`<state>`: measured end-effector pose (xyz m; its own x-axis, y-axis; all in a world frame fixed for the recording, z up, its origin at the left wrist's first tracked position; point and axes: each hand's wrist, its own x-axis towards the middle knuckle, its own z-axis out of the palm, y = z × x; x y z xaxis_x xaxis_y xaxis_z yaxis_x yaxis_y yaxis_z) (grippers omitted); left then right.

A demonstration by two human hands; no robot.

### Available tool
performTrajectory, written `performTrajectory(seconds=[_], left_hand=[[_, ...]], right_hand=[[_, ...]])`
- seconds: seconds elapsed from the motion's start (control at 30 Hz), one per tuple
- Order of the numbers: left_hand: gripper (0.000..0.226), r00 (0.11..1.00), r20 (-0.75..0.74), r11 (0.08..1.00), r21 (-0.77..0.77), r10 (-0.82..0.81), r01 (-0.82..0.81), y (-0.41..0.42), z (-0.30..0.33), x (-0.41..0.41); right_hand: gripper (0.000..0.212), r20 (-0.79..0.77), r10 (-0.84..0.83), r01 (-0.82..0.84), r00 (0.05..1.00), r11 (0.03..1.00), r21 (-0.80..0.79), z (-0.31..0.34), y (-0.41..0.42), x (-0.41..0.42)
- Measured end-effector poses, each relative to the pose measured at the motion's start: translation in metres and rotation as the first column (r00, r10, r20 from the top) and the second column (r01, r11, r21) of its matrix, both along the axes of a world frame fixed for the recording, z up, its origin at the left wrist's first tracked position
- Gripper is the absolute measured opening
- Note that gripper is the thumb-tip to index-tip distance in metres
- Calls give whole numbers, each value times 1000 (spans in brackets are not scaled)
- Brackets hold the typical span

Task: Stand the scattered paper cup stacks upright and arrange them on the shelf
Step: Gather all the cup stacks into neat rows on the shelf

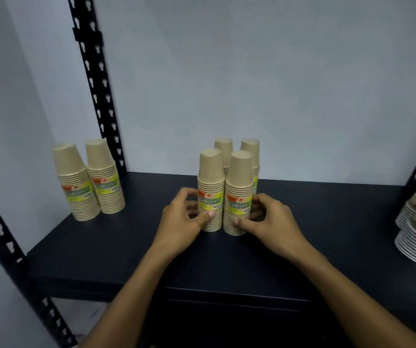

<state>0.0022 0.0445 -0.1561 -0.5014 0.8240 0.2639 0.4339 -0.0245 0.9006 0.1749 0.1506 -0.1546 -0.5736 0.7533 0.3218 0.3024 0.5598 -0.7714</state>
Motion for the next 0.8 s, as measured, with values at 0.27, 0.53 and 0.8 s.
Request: performTrajectory(seconds=[0.27,0.53,0.8], left_hand=[[44,1000,-18,1000,-16,-10,10,14,0,11],[47,998,-55,1000,10,3,-2,19,0,15],[52,996,-82,999,-35,16,-19,20,-8,14]], right_hand=[[46,-11,-85,85,996,996,10,-3,9,9],[45,-44,-131,132,990,991,16,-7,11,8],[45,-62,-138,140,988,990,27,-10,10,6]])
